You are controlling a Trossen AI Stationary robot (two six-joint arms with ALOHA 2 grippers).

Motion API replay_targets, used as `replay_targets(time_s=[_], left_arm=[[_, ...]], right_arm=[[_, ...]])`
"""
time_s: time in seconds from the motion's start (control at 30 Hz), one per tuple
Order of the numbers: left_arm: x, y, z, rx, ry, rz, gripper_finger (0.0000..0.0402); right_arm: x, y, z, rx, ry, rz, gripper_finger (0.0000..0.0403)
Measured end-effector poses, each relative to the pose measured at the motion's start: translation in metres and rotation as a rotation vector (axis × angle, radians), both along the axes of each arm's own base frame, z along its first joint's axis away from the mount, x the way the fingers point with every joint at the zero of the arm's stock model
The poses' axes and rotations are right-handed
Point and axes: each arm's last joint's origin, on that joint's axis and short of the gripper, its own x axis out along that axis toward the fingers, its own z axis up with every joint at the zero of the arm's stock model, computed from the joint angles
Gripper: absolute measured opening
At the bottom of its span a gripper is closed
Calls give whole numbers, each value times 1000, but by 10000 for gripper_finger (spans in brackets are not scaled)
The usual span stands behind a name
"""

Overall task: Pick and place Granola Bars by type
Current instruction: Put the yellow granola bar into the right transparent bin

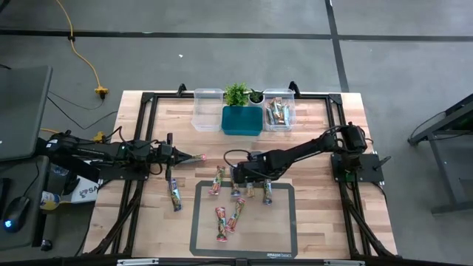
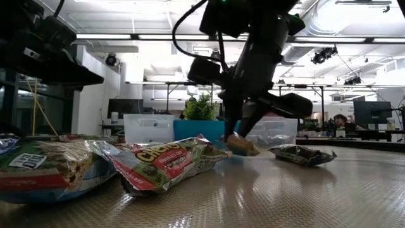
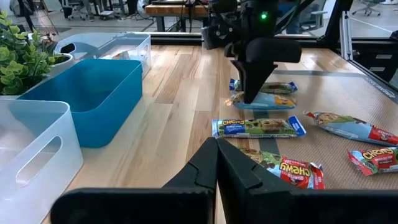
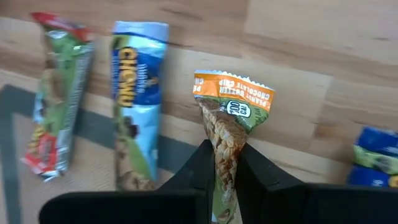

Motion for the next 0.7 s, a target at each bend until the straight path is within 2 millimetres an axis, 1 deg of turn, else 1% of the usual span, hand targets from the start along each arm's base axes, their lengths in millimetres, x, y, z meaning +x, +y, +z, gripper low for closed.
replay_targets(time_s=[0.13,0.3,0.5,0.7], left_arm=[[0,0,0,0,0,0,1],[0,0,0,0,0,0,1],[0,0,0,0,0,0,1],[0,0,0,0,0,0,1]], right_arm=[[1,0,10,-17,-49,24,32],[-4,-2,35,-91,-120,73,28],[-17,3,81,-230,-263,136,28],[-41,12,127,-395,-384,201,28]])
